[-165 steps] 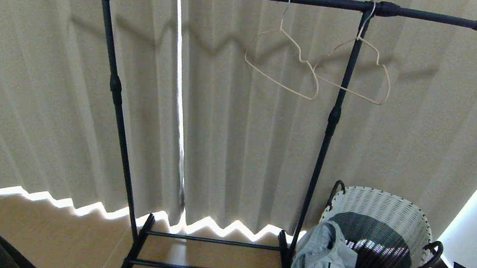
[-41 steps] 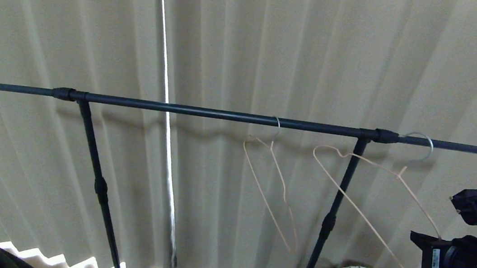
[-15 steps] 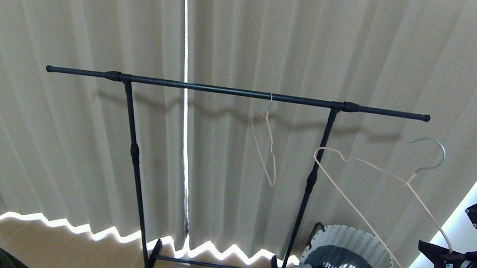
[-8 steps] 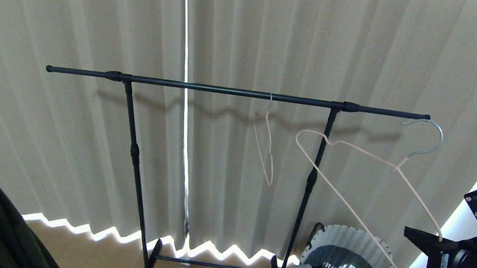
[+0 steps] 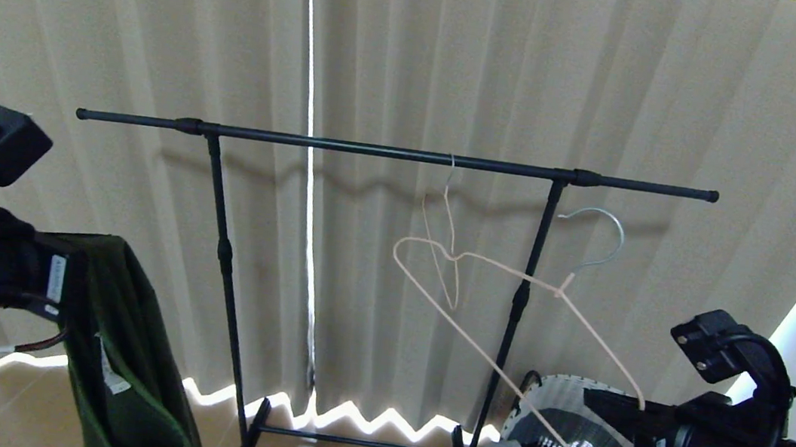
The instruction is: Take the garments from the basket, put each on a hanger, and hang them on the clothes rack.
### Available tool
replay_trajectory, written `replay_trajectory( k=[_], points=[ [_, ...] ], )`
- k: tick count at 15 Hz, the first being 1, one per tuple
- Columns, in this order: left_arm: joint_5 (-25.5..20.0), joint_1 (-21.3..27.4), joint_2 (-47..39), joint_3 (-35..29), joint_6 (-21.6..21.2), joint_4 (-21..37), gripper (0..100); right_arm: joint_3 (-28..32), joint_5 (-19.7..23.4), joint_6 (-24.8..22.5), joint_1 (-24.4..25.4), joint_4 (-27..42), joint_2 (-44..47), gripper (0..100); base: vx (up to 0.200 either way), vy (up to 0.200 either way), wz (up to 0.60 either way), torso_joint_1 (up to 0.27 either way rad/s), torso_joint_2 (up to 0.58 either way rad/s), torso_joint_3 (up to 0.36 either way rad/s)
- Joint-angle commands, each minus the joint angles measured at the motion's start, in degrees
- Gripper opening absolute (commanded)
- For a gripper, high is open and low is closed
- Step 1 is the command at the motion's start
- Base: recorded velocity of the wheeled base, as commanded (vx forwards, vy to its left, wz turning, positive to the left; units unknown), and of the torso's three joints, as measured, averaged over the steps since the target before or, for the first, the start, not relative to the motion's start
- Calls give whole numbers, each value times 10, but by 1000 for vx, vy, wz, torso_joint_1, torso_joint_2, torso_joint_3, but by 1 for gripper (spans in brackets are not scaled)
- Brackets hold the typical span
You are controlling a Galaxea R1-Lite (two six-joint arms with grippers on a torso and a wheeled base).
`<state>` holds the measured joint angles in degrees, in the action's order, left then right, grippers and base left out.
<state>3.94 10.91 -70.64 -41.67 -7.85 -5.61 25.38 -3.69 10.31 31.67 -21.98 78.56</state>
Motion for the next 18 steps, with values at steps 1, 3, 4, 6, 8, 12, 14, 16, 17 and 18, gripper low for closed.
replay_trajectory(
  k=[1,3,4,6,8,12,14,16,17,18],
  points=[
    [32,39,-97,-59,38,1,0,13,2,7,55,-1,23,0,0,0,0,0,0,0],
    [53,61,-130,-84,71,9,0,17,9,18,99,-2,21,0,0,0,0,0,0,0],
    [68,74,-154,-101,91,10,0,26,9,52,136,-2,21,0,0,0,0,0,0,0],
    [85,83,-181,-123,113,10,0,37,9,89,165,-1,24,0,0,0,0,0,0,0],
    [107,90,-211,-157,136,10,0,46,9,97,187,-1,31,0,0,0,0,0,0,0],
    [107,89,-240,-181,139,9,0,55,10,97,207,-2,32,0,0,0,0,0,0,0],
    [107,89,-245,-185,139,8,0,58,21,97,209,-2,32,0,0,0,0,0,0,0],
    [107,89,-247,-188,140,7,0,63,33,98,209,-1,34,0,0,0,0,0,0,0],
    [107,89,-246,-189,143,7,0,67,33,98,209,-2,46,0,0,0,0,0,0,0],
    [107,90,-246,-189,145,7,0,72,33,99,209,-2,54,0,0,0,0,0,0,0]
  ],
)
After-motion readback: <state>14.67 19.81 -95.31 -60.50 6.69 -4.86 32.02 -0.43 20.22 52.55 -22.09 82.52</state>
